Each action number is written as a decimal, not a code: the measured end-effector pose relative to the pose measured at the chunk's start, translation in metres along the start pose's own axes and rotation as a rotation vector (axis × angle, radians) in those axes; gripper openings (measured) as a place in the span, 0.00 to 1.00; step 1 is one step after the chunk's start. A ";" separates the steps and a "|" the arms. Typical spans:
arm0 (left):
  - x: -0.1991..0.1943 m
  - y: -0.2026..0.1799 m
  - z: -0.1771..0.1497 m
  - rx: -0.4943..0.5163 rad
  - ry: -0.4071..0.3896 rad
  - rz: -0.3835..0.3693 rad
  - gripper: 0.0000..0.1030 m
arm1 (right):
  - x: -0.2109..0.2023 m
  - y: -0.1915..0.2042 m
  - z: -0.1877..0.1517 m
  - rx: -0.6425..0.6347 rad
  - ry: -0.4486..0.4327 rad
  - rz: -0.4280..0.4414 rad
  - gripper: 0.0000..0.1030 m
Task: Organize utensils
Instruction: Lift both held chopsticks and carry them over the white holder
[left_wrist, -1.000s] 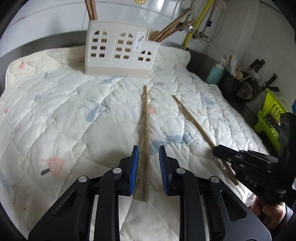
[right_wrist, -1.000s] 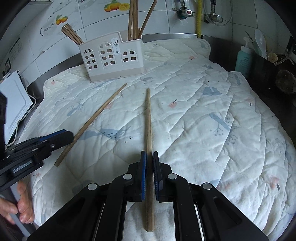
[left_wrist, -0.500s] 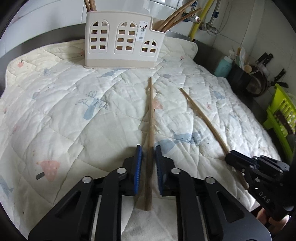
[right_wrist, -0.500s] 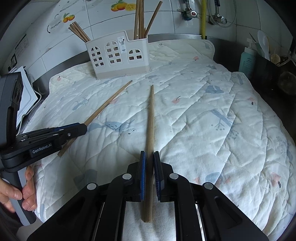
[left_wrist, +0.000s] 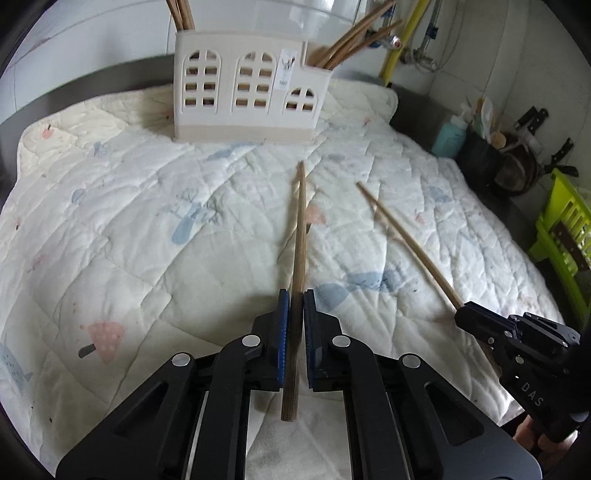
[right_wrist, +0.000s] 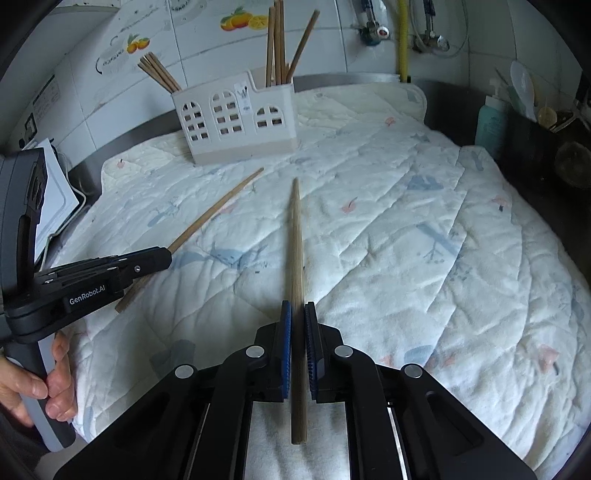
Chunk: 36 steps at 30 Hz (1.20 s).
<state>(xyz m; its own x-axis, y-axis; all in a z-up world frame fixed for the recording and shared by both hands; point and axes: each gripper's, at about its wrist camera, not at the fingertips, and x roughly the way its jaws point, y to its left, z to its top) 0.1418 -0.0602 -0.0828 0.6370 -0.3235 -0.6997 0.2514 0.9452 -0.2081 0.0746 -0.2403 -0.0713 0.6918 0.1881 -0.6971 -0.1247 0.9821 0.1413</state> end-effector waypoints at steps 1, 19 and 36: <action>-0.003 -0.001 0.002 0.006 -0.010 -0.009 0.05 | -0.004 0.001 0.002 -0.009 -0.012 -0.003 0.07; -0.052 0.006 0.041 0.045 -0.140 -0.047 0.05 | -0.077 0.023 0.106 -0.190 -0.224 0.065 0.07; -0.088 0.017 0.105 0.088 -0.242 -0.025 0.05 | -0.082 0.046 0.236 -0.295 -0.230 0.078 0.07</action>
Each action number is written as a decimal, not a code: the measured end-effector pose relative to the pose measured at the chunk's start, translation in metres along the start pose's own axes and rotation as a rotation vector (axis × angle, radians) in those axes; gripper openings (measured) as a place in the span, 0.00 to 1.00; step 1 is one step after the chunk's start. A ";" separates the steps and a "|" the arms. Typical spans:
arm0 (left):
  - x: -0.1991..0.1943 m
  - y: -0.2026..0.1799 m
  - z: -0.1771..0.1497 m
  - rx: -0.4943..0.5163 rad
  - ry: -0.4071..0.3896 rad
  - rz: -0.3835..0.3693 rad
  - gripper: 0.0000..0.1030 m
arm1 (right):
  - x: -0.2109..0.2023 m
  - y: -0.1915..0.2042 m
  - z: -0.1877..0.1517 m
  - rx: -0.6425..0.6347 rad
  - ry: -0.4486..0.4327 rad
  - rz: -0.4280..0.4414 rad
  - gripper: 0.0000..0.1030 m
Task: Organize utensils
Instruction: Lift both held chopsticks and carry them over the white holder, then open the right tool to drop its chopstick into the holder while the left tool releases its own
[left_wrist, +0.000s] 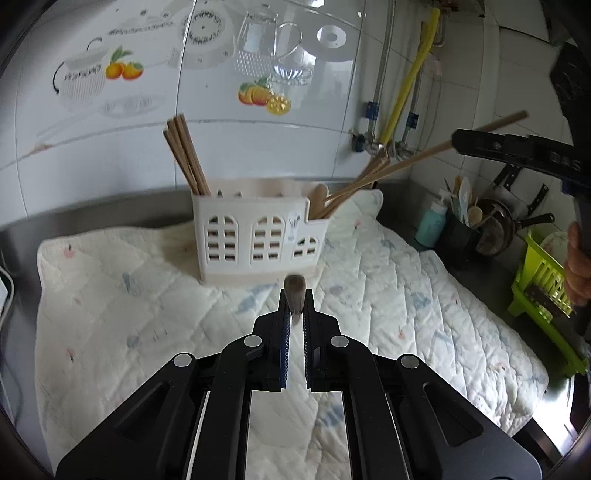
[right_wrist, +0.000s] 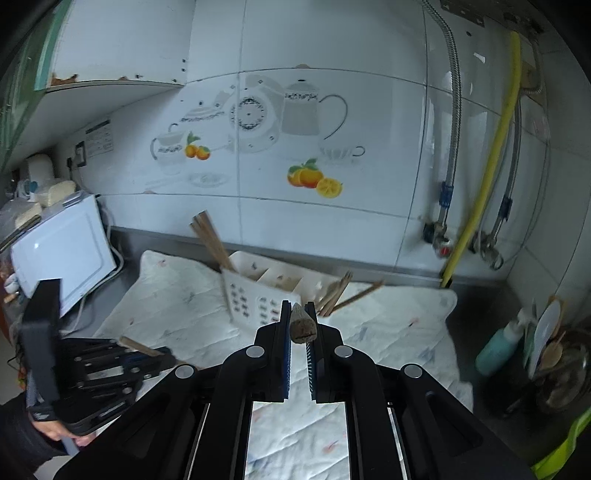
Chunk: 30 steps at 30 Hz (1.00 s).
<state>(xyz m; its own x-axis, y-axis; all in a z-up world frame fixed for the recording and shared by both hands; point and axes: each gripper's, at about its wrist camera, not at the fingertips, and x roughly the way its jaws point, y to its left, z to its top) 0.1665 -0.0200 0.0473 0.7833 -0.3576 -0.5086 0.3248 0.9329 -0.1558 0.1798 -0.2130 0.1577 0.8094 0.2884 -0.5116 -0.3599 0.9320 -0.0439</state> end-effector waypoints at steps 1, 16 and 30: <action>-0.001 0.000 0.005 0.009 -0.007 0.005 0.05 | 0.005 -0.001 0.006 -0.006 0.007 -0.006 0.07; -0.030 0.004 0.100 0.077 -0.171 0.067 0.05 | 0.103 -0.008 0.044 -0.028 0.268 -0.018 0.07; -0.006 0.014 0.179 0.069 -0.315 0.147 0.05 | 0.096 -0.010 0.048 -0.059 0.155 -0.035 0.30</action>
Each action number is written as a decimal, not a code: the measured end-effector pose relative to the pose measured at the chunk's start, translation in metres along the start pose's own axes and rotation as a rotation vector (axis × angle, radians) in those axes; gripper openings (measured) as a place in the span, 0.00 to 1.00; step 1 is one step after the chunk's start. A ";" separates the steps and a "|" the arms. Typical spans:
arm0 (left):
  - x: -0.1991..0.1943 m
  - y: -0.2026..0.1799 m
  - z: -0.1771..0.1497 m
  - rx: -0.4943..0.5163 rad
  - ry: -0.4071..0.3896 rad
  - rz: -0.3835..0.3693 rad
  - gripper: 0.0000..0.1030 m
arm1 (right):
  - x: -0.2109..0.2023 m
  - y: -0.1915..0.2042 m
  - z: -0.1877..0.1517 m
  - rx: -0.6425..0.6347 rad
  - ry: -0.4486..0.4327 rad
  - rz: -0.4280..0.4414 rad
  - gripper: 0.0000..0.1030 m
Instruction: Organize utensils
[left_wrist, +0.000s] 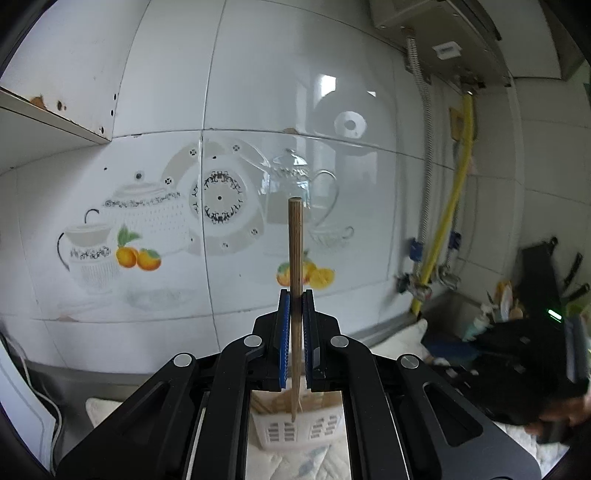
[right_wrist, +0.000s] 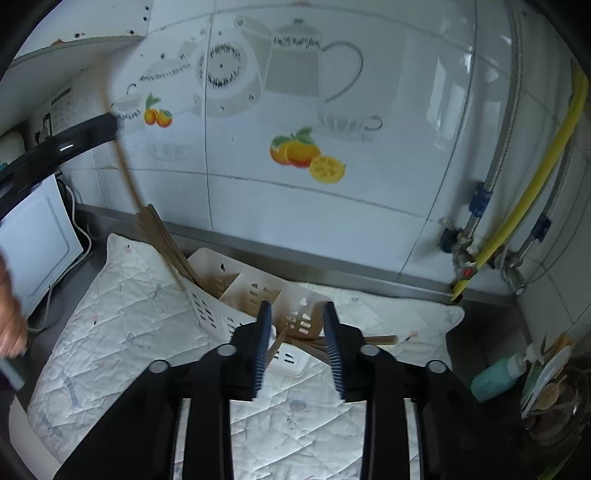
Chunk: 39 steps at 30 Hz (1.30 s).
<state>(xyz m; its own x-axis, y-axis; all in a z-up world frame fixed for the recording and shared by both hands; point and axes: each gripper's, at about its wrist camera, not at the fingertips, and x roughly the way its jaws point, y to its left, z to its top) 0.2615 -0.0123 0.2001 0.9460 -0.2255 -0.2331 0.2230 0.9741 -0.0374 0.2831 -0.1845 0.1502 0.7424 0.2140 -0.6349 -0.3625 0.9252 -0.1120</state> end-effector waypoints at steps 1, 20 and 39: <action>0.007 0.002 0.001 -0.010 -0.003 0.005 0.05 | -0.005 0.001 -0.002 -0.005 -0.016 -0.002 0.30; 0.081 0.020 -0.047 -0.132 0.133 -0.018 0.06 | -0.030 0.008 -0.070 0.011 -0.083 0.022 0.42; -0.001 0.013 -0.057 -0.118 0.102 0.012 0.59 | -0.056 0.031 -0.134 0.102 -0.077 0.032 0.56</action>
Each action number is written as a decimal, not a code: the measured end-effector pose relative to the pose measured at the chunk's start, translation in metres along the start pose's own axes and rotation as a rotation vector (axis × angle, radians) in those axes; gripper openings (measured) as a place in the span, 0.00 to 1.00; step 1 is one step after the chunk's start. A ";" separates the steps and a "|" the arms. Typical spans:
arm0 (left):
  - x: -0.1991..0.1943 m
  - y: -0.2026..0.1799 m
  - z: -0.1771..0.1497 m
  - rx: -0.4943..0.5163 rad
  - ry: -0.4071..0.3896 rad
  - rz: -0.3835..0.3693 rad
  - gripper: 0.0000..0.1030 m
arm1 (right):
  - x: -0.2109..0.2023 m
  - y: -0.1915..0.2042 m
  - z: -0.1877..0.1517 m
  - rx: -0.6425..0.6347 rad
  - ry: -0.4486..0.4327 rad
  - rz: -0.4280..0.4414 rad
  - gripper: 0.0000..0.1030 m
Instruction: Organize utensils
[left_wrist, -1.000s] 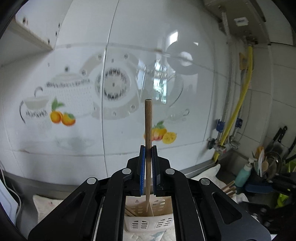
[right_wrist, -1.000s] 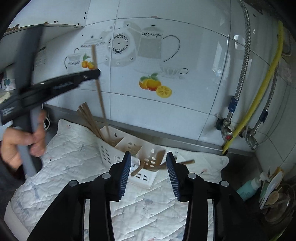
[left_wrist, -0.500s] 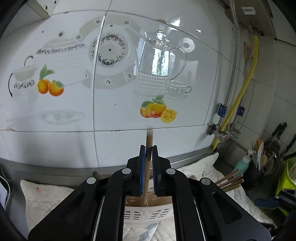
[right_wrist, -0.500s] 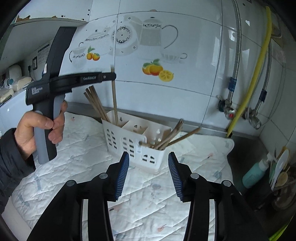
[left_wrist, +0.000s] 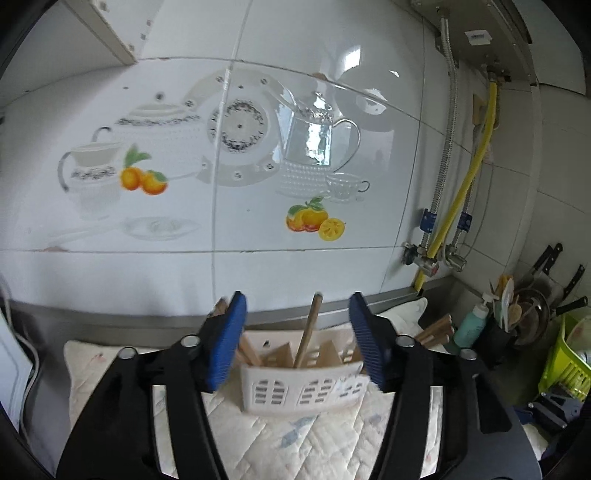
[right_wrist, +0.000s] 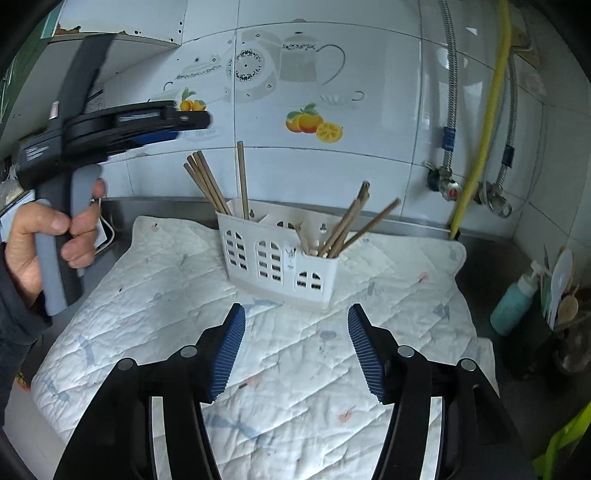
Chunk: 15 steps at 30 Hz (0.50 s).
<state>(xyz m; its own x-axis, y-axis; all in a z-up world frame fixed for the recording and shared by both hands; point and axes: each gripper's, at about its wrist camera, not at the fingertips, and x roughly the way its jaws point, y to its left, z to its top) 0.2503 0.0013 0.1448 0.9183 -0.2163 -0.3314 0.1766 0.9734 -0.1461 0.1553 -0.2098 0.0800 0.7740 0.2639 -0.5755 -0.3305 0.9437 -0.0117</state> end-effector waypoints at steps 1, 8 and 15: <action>-0.006 0.000 -0.003 0.003 0.001 0.007 0.63 | -0.002 0.000 -0.002 0.007 -0.001 0.002 0.58; -0.051 0.002 -0.040 0.024 0.003 0.049 0.84 | -0.017 0.011 -0.026 0.032 -0.009 -0.011 0.69; -0.088 0.002 -0.076 0.046 -0.005 0.104 0.95 | -0.026 0.018 -0.040 0.057 -0.027 -0.013 0.80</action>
<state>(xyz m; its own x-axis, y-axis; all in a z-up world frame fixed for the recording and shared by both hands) 0.1426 0.0166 0.1032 0.9343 -0.1134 -0.3378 0.0961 0.9931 -0.0677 0.1076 -0.2076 0.0623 0.7928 0.2559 -0.5532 -0.2894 0.9568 0.0279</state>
